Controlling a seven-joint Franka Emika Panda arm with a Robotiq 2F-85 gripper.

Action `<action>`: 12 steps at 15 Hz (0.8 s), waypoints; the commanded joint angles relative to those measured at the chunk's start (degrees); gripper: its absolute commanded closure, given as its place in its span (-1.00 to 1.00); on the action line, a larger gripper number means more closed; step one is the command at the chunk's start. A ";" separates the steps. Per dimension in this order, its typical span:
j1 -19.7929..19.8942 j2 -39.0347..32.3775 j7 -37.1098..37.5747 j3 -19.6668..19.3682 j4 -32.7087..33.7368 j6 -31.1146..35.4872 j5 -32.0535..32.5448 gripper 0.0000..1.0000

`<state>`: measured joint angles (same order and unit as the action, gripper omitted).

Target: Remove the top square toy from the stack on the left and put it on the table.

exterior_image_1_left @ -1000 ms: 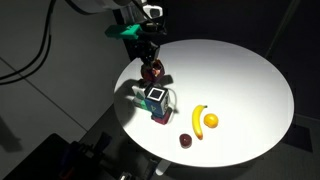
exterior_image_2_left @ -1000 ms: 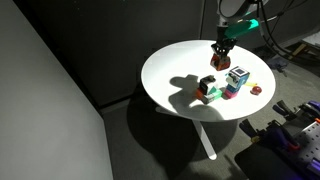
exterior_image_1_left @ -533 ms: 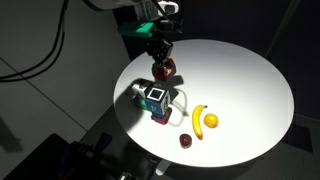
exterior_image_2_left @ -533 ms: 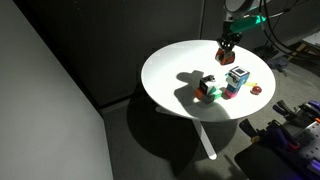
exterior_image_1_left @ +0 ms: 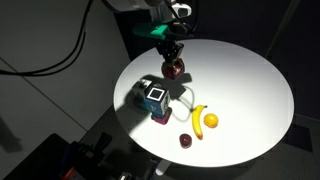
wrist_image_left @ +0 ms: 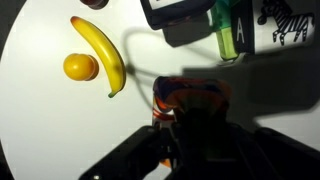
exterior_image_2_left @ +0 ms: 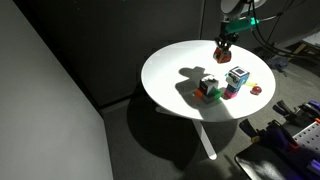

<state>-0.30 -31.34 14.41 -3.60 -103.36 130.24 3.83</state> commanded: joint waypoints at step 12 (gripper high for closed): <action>4.85 -16.30 -1.00 -1.55 19.23 -7.76 -5.28 0.83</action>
<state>3.27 -44.73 14.41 -4.99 -88.78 125.16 0.33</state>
